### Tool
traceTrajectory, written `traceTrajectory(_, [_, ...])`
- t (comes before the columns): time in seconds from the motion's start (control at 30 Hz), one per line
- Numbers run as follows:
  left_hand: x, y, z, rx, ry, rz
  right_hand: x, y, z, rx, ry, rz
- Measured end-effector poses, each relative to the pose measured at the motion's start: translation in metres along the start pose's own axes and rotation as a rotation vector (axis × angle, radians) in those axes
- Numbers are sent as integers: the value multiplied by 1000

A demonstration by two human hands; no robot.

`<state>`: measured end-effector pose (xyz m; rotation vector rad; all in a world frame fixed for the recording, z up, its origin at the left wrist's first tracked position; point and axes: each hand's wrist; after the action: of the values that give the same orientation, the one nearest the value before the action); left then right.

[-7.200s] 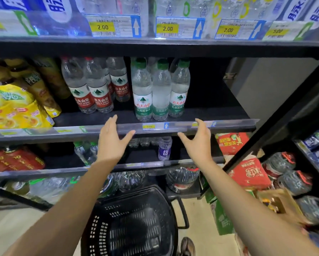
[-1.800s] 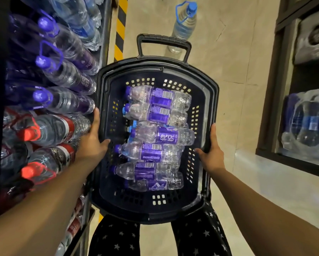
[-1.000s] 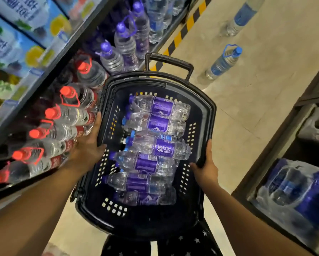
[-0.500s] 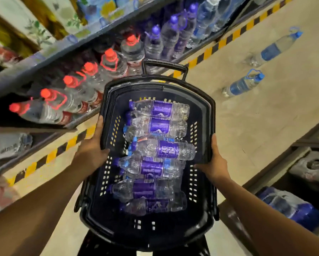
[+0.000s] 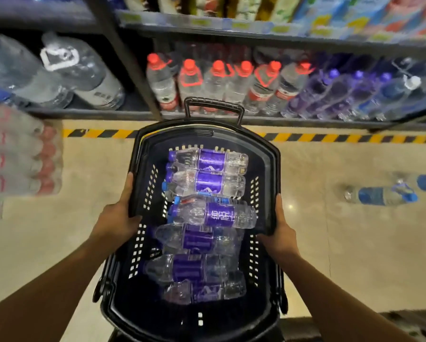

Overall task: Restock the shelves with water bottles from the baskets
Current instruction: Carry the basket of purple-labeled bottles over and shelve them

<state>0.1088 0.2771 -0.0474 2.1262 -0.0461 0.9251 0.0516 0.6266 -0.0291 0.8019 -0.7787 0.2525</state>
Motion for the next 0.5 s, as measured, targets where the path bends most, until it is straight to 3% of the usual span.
traceTrajectory(0.23, [58,15,121,188,129,-151,20,-78,73,299,172,83])
traceTrajectory(0.5, [143,32,246,409,401,-313,57,-194,167,543,472,222])
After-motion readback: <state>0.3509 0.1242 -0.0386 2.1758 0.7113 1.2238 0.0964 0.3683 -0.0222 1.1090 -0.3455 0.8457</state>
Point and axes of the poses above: each hand's wrist, its own x-axis away from the middle knuckle, its own y-axis out of the back of the hand, z = x × y, and after that the axes turned 2 degrees about -y, right-handed
